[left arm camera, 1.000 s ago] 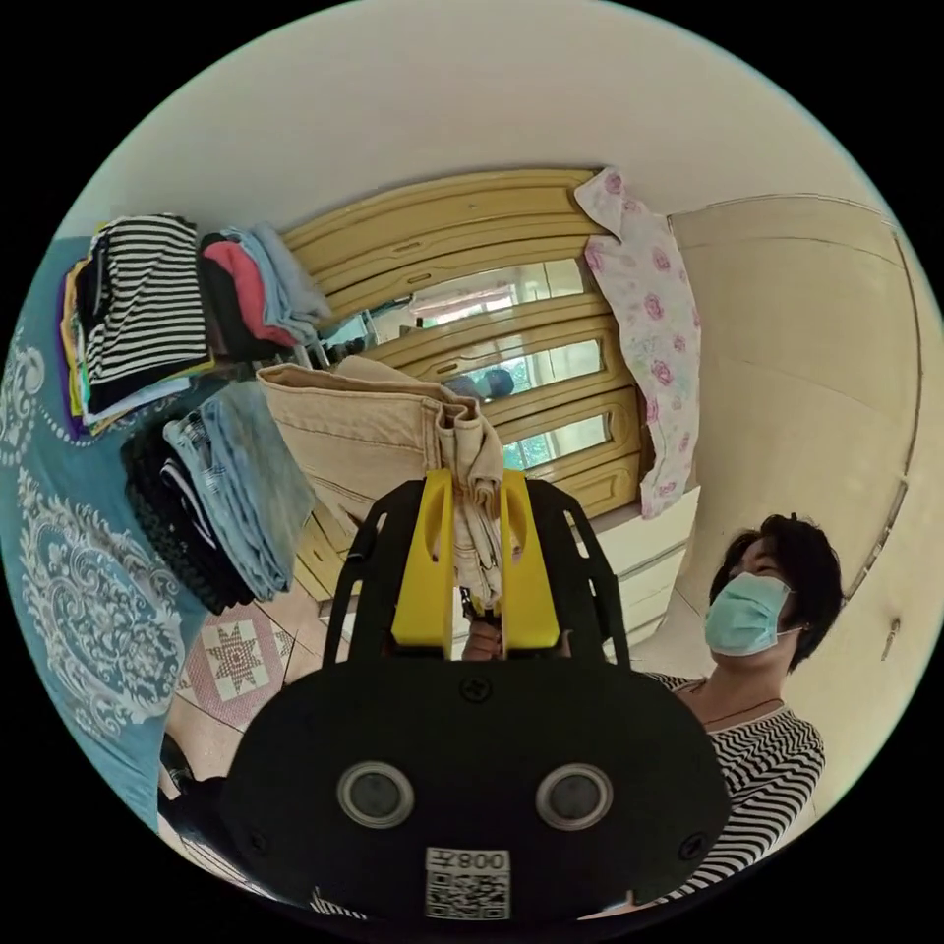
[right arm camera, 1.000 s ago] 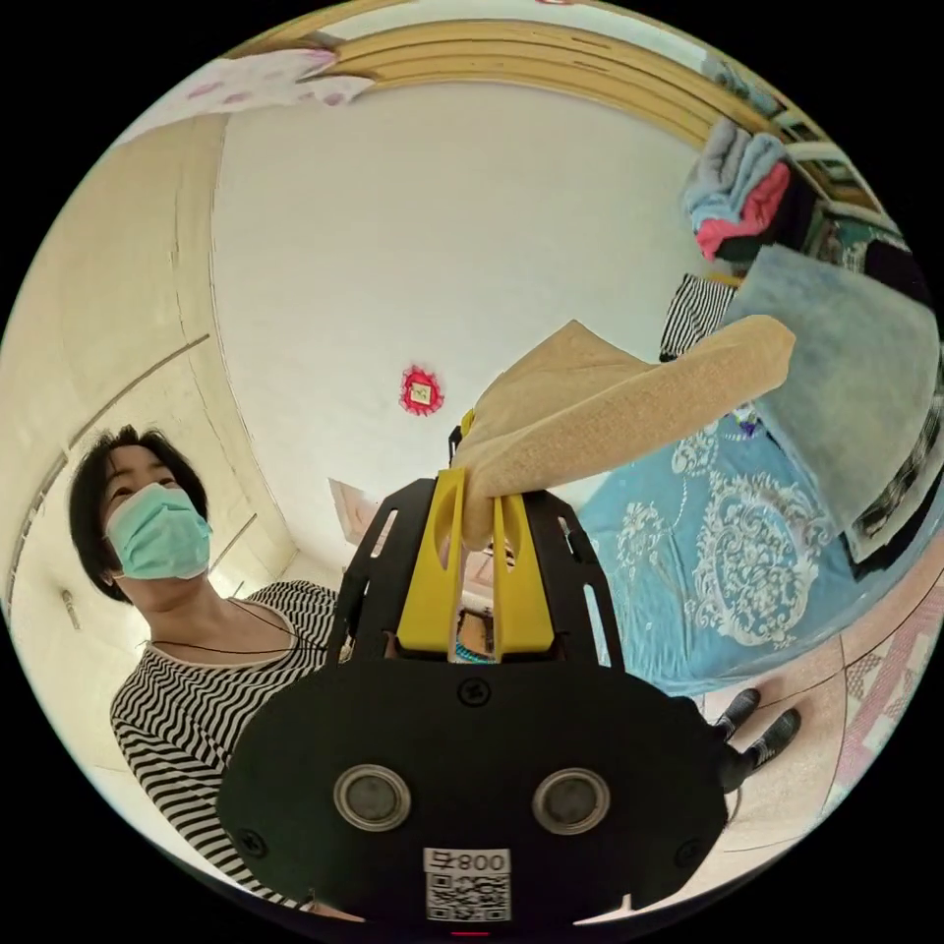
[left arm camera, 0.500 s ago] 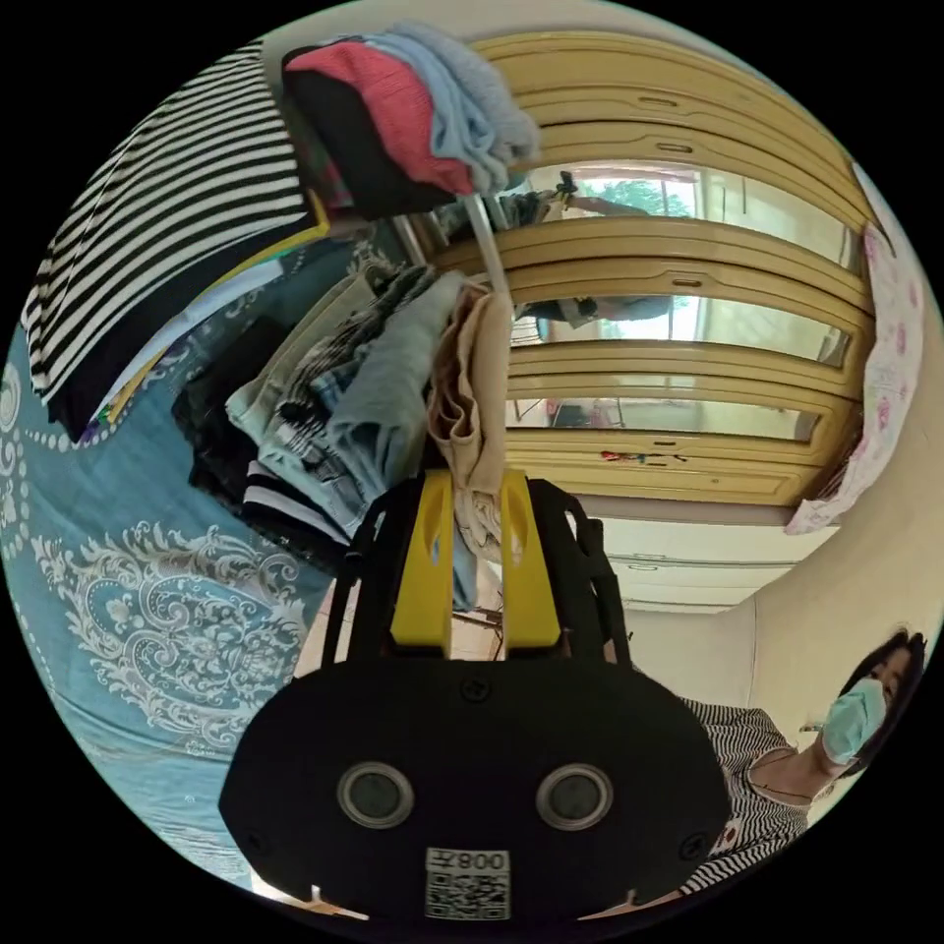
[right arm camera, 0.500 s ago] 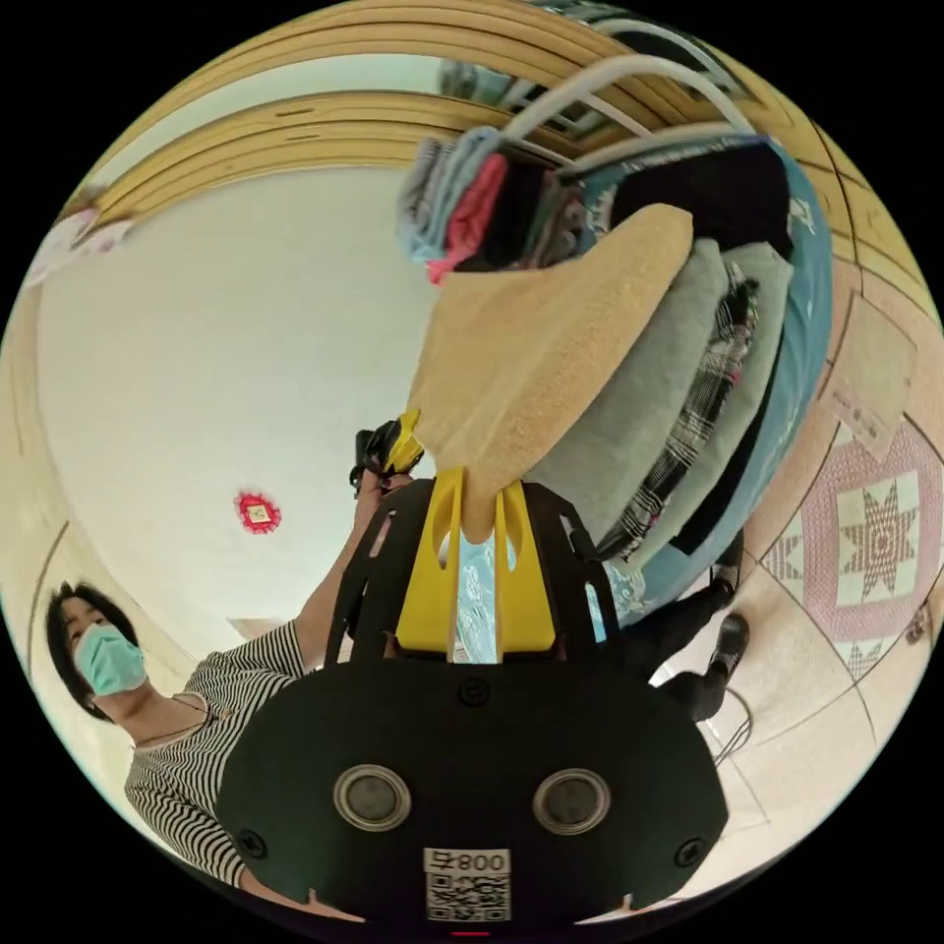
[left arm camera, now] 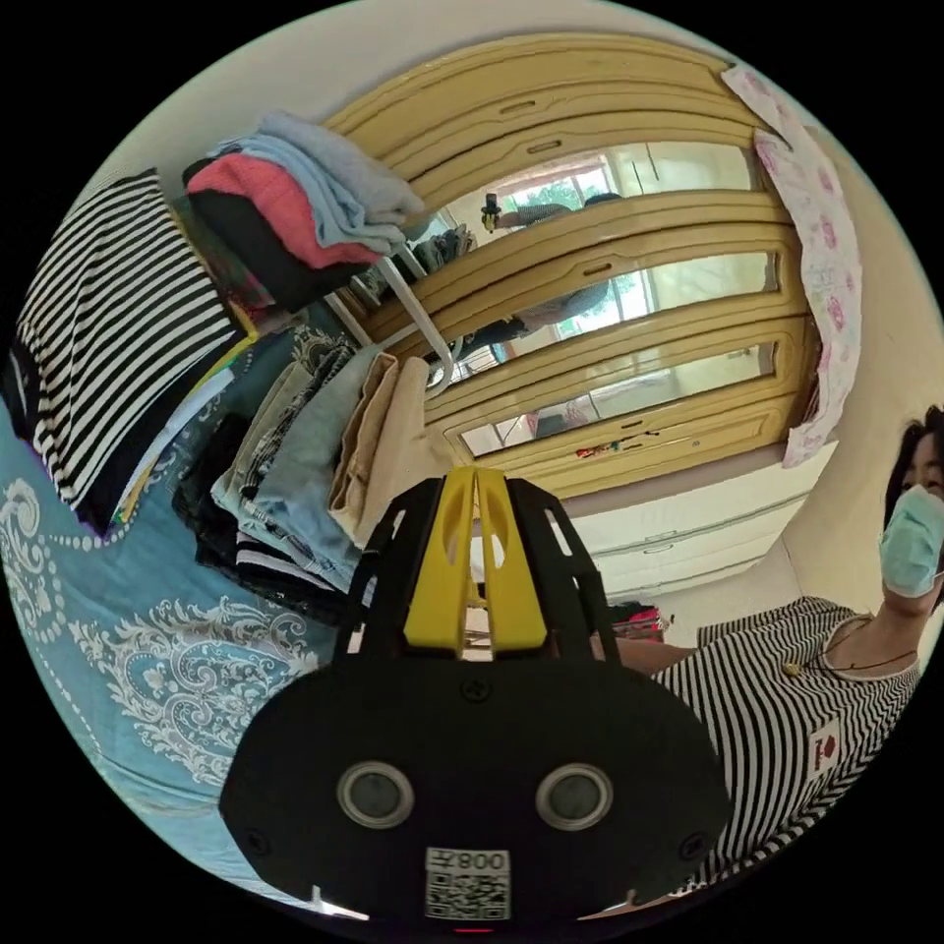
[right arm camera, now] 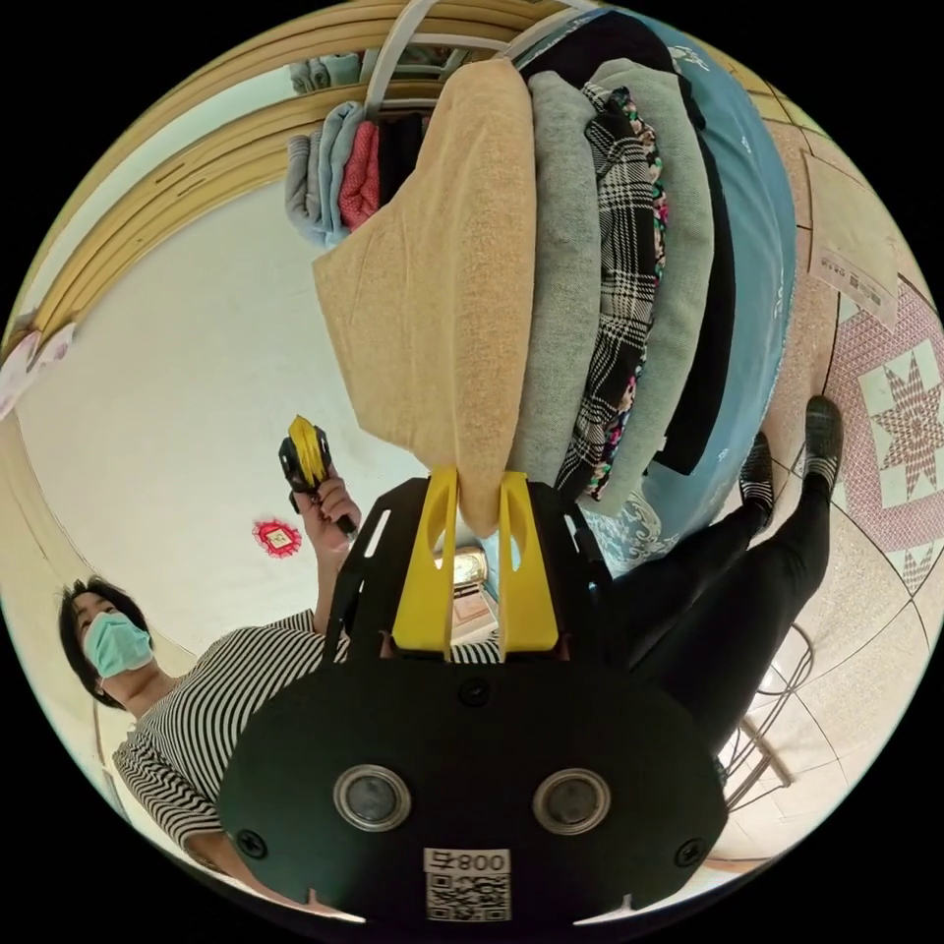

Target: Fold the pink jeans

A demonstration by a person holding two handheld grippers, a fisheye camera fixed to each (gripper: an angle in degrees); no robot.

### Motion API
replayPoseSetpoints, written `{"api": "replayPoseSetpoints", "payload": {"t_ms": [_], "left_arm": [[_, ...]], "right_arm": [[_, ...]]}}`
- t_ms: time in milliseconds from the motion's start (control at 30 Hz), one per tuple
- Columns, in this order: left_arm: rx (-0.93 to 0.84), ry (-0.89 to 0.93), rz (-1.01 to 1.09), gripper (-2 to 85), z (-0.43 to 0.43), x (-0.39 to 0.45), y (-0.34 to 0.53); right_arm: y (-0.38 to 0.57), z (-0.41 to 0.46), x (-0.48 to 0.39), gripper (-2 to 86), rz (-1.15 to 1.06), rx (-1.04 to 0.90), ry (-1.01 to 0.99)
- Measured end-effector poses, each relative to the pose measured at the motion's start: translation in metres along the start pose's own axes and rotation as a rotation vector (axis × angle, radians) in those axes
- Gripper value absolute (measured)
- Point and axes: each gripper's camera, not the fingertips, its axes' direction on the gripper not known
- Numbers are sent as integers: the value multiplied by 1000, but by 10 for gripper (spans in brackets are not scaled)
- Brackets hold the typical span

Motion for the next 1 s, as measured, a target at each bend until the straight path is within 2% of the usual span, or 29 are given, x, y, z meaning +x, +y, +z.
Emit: {"api": "replayPoseSetpoints", "payload": {"t_ms": [100,167,267,400,500,700,833,900,1000], "left_arm": [[-72,-98,24,4,47,20,-39],[-115,-271,9,3,78,25,-63],[-176,-437,-27,3,105,22,-85],[-148,-424,-99,1,119,23,-102],[-166,-476,-105,2,134,34,-117],[-171,-564,-107,2,157,58,-133],[-176,-624,-93,2,168,79,-141],[-168,-664,-72,2,171,93,-142],[-136,-655,-30,2,172,116,-142]], "right_arm": [[19,-24,-21,57,24,-24,24],[27,-42,-42,41,7,-10,51],[21,-64,-95,15,-136,8,87],[-20,-58,-157,4,-311,-78,221],[-36,-33,-162,2,-327,-210,381],[-12,-41,-191,3,-321,-280,323],[1,-73,-250,7,-474,-217,370],[-8,-88,-284,16,-561,-123,501],[-40,-76,-309,50,-653,-92,657]]}}
